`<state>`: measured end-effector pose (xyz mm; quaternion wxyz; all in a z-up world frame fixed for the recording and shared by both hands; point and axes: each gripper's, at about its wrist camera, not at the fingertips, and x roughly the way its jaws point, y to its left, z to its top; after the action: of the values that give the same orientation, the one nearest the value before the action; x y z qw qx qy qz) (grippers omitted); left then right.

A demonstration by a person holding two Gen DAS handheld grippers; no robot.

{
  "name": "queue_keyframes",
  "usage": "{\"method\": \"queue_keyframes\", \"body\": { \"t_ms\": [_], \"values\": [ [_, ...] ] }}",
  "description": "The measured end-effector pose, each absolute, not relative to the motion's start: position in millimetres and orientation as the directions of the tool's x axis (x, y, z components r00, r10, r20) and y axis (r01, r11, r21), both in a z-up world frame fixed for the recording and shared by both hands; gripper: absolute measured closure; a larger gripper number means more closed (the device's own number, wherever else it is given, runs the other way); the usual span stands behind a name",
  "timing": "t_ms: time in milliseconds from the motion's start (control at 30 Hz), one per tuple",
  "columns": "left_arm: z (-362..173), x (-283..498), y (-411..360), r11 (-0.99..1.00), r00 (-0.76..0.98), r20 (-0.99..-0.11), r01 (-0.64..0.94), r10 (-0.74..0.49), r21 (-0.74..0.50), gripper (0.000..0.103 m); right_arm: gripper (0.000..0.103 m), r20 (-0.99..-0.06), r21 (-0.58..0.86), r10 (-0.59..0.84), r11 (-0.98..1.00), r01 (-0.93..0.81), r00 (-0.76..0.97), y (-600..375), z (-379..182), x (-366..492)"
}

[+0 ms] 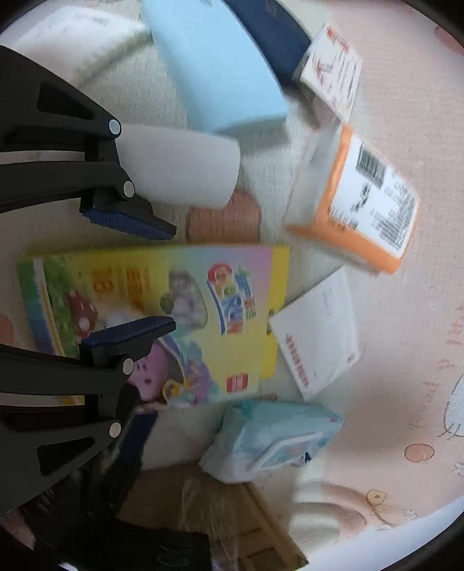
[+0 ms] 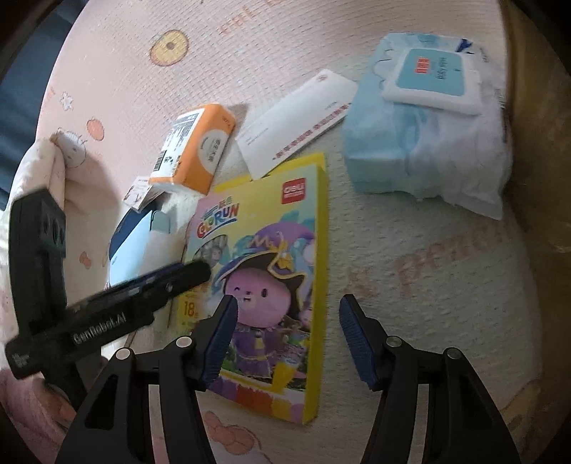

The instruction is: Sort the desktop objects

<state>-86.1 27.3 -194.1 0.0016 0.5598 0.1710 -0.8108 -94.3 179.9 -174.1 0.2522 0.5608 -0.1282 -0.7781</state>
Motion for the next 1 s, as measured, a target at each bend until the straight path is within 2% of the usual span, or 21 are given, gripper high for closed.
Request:
{"method": "queue_keyframes", "body": {
  "t_ms": [67,233,333,367,500,567,733,900,1000],
  "values": [
    [-195,-87,29,-0.945,-0.371,-0.91,0.188,0.184,-0.268,0.054,0.052,-0.811,0.475,-0.533,-0.841,0.26,-0.242,177,-174,-95],
    [-194,-82,24,-0.939,-0.378,-0.899,0.168,0.22,-0.301,0.054,0.053,-0.812,0.483,-0.537,-0.838,0.255,-0.227,177,-177,-99],
    [-192,-81,20,-0.926,-0.375,-0.895,0.184,0.242,-0.328,0.054,0.065,-0.822,0.47,-0.522,-0.847,0.247,-0.227,179,-178,-100],
    [-192,-81,17,-0.917,-0.373,-0.892,0.2,0.255,-0.346,0.056,0.066,-0.829,0.459,-0.511,-0.854,0.246,-0.227,179,-177,-100],
    [-188,-78,-4,-0.831,-0.39,-0.86,0.314,0.328,-0.459,0.064,0.066,-0.83,0.451,-0.505,-0.858,0.247,-0.238,179,-171,-98],
    [-176,-75,-9,-0.827,-0.41,-0.853,0.317,0.322,-0.464,0.071,0.066,-0.817,0.469,-0.522,-0.848,0.246,-0.243,180,-167,-97],
    [-146,-64,-12,-0.87,-0.449,-0.851,0.262,0.273,-0.417,0.072,0.066,-0.778,0.512,-0.572,-0.817,0.265,-0.26,175,-151,-95],
    [-137,-41,-34,-0.83,-0.428,-0.856,0.334,0.288,-0.446,0.072,0.066,-0.744,0.553,-0.626,-0.773,0.311,-0.233,160,-145,-96],
    [-140,-28,-40,-0.84,-0.407,-0.875,0.351,0.261,-0.414,0.072,0.066,-0.743,0.556,-0.641,-0.752,0.354,-0.194,140,-150,-97]
  ]
}}
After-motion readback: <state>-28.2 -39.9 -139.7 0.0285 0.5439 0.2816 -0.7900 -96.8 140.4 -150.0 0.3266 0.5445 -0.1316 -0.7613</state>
